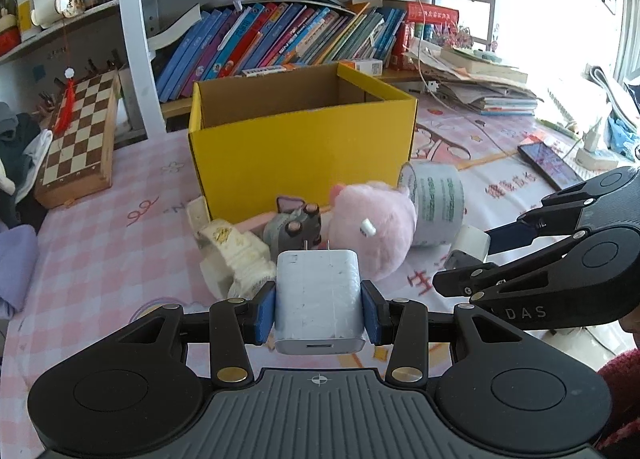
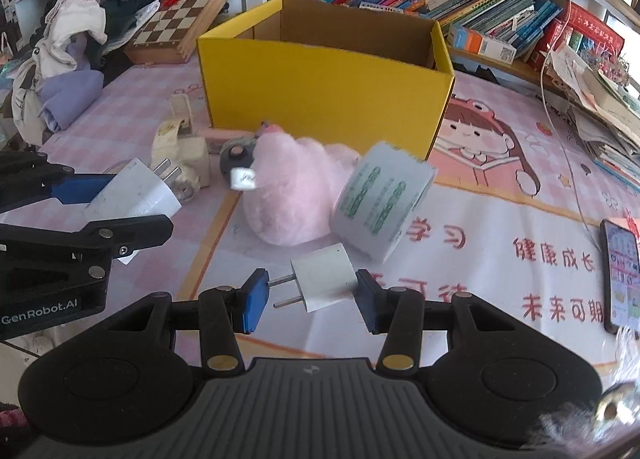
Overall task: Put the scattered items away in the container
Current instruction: 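Lift the charger cube and plug adapter with both grippers toward the yellow box, then lower both items into the yellow box and open both grippers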
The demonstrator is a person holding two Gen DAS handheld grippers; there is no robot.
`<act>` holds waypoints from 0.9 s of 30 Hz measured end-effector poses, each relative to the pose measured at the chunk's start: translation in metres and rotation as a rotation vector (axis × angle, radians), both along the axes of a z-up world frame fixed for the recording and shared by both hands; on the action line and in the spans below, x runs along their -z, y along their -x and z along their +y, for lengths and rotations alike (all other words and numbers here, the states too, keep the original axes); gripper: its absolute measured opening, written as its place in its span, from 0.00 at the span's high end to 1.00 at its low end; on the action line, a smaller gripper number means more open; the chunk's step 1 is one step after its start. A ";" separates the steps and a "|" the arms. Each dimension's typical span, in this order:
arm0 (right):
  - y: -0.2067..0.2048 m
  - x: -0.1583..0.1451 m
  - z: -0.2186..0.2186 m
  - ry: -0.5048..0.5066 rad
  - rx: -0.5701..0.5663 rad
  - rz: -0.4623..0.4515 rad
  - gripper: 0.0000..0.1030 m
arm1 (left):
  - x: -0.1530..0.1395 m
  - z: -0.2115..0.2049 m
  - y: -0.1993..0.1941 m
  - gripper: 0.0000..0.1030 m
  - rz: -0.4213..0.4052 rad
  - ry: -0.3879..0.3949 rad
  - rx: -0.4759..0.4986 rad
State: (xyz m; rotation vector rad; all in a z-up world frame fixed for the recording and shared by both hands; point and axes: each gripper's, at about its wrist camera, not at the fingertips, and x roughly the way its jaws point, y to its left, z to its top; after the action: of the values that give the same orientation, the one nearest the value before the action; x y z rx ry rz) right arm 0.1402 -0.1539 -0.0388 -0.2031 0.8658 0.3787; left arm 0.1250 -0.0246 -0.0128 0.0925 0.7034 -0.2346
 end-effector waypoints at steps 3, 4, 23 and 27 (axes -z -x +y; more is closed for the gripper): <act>-0.005 -0.009 -0.003 -0.011 -0.011 -0.048 0.57 | -0.008 -0.004 -0.005 0.59 -0.031 0.010 0.016; -0.007 -0.013 -0.003 -0.014 -0.015 -0.067 0.57 | -0.011 -0.006 -0.008 0.59 -0.039 0.010 0.023; -0.118 -0.096 -0.016 -0.020 -0.202 -0.316 0.57 | -0.088 -0.011 -0.103 0.59 -0.212 -0.035 0.015; -0.153 -0.095 -0.012 0.007 -0.271 -0.280 0.57 | -0.083 -0.010 -0.134 0.59 -0.164 -0.089 0.015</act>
State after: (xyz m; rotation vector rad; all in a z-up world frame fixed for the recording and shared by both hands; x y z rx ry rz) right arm 0.2934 -0.1658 0.0560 -0.3725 0.5638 0.5847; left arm 0.2589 -0.0344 0.0704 0.1997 0.5503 -0.2079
